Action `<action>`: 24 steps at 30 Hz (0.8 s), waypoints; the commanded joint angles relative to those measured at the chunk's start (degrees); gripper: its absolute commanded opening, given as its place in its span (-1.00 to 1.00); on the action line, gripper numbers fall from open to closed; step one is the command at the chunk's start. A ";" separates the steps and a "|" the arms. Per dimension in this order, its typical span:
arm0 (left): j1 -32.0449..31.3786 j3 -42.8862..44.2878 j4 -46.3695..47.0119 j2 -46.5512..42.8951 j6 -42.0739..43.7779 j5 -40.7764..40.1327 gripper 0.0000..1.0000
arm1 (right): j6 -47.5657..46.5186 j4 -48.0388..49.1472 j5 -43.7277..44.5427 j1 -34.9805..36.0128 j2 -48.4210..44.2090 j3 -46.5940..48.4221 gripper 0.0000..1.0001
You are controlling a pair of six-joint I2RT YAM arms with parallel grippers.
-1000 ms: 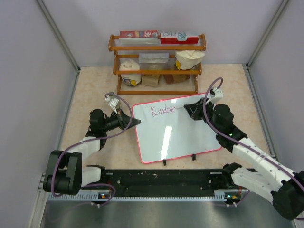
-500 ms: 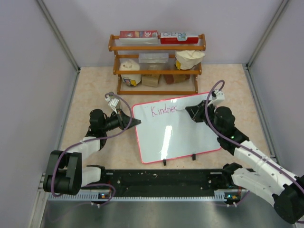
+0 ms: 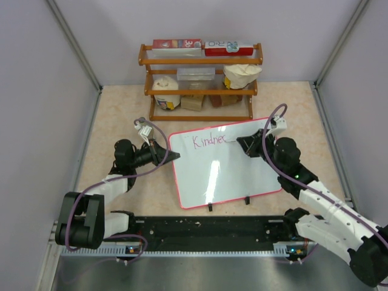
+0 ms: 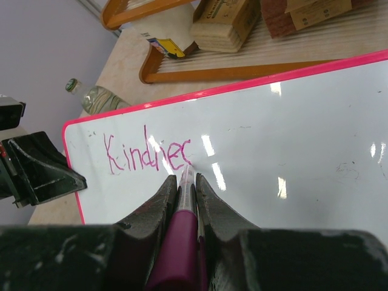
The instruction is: Write a sentence on the whiteboard
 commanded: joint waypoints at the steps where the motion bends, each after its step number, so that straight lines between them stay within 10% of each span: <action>1: -0.68 -1.00 -1.68 1.26 12.23 -7.35 -1.00 | -0.12 0.69 -0.58 -0.92 1.21 -0.70 -1.00; 24: -0.68 -0.91 -1.59 1.44 12.05 -7.17 -1.00 | 2.70 1.57 -4.36 -5.93 -2.75 1.76 -1.00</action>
